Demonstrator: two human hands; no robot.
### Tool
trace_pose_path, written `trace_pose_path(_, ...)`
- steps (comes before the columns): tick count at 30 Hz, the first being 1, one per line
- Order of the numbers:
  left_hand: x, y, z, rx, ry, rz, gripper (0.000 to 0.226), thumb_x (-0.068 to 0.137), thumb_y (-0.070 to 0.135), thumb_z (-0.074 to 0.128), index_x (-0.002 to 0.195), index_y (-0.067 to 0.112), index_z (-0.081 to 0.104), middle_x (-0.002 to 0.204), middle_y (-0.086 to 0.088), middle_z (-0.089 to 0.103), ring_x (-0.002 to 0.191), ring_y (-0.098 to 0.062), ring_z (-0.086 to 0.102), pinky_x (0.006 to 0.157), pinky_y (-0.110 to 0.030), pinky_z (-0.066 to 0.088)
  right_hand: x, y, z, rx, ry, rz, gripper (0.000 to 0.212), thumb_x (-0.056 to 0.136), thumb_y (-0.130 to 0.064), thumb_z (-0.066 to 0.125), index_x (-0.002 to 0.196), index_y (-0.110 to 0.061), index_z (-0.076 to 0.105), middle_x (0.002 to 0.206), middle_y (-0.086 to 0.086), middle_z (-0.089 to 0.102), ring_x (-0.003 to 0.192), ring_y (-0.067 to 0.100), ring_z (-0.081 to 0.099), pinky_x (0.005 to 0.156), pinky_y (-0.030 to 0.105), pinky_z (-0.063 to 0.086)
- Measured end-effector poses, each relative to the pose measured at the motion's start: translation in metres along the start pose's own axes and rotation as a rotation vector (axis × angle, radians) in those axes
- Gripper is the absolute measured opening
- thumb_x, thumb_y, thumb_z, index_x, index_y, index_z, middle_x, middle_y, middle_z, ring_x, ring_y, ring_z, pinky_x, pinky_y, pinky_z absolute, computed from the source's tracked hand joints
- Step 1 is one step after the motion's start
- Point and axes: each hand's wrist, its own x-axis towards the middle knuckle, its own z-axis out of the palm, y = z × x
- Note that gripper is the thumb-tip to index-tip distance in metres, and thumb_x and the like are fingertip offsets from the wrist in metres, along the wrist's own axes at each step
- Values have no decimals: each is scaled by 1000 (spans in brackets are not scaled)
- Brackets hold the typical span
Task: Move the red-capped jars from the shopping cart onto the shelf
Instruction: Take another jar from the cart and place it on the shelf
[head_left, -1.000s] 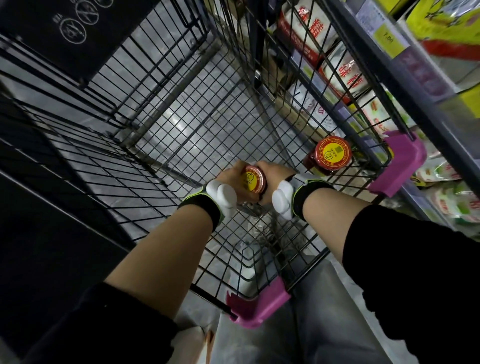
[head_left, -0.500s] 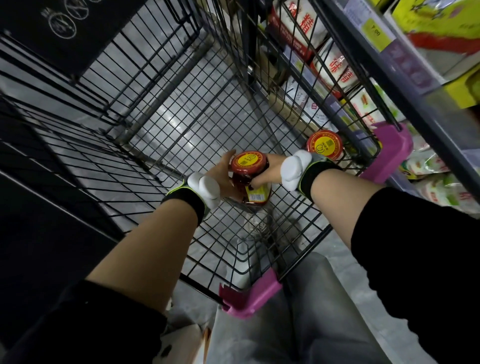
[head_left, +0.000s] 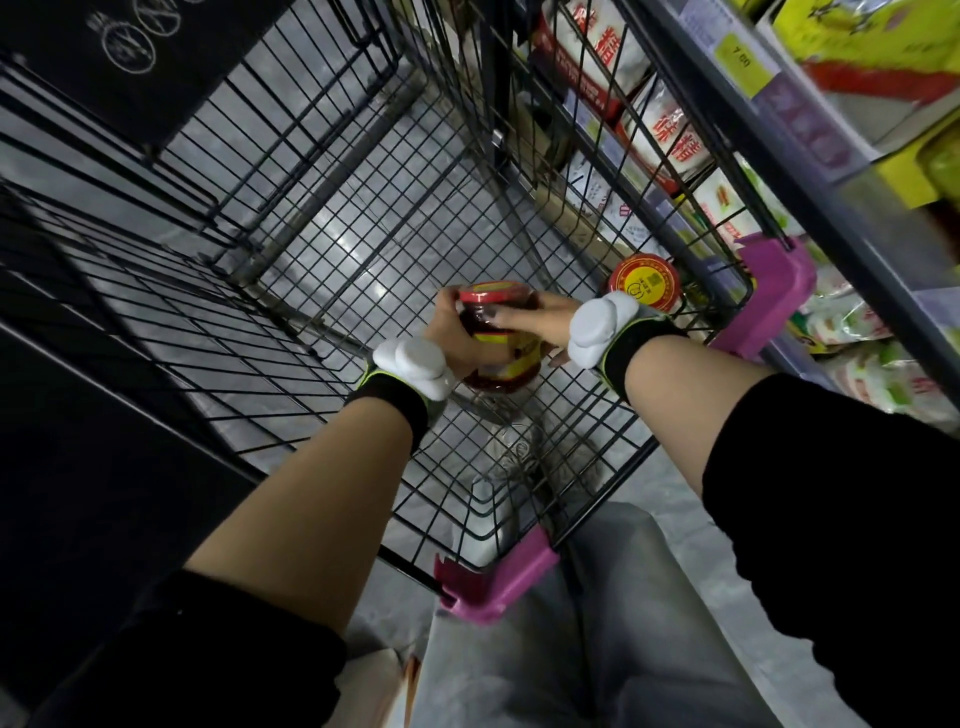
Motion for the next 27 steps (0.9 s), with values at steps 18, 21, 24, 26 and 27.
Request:
trace_pose_path(18,-25,12,0,-540,-156,-46,78,58,-5,74,127,10,40,100,-7,62,100,-35,60,88,-58,50,-8,-13,19,276,-5,-6,82,57,-76,61,116,-19,65,117,14,68,109,34,64,104,49,43)
trace_pose_path(21,-27,15,-1,-470,-72,-49,78,55,1,81,122,12,43,97,-5,64,102,-32,61,91,-53,50,-19,-21,22,269,64,-51,72,74,-63,60,127,-14,56,125,14,62,114,33,59,107,47,41)
trace_pose_path(24,-21,11,-1,-373,-19,-22,112,27,29,84,129,15,41,113,-13,65,106,-35,62,92,-55,50,-33,-26,21,294,99,-85,51,87,-43,59,125,-9,57,123,15,62,114,34,58,108,47,39)
trace_pose_path(26,-27,19,-4,-322,-16,-2,117,24,33,82,131,16,39,116,-14,63,107,-34,61,93,-54,49,-45,-32,18,304,84,-97,50,86,-41,60,125,-9,58,124,16,62,115,35,58,108,46,39)
trace_pose_path(27,-35,28,-5,-307,-11,13,118,23,33,81,131,15,39,117,-14,63,107,-34,61,93,-54,49,-51,-34,15,310,85,-109,50,85,-41,61,125,-10,58,125,17,61,116,36,57,108,46,39)
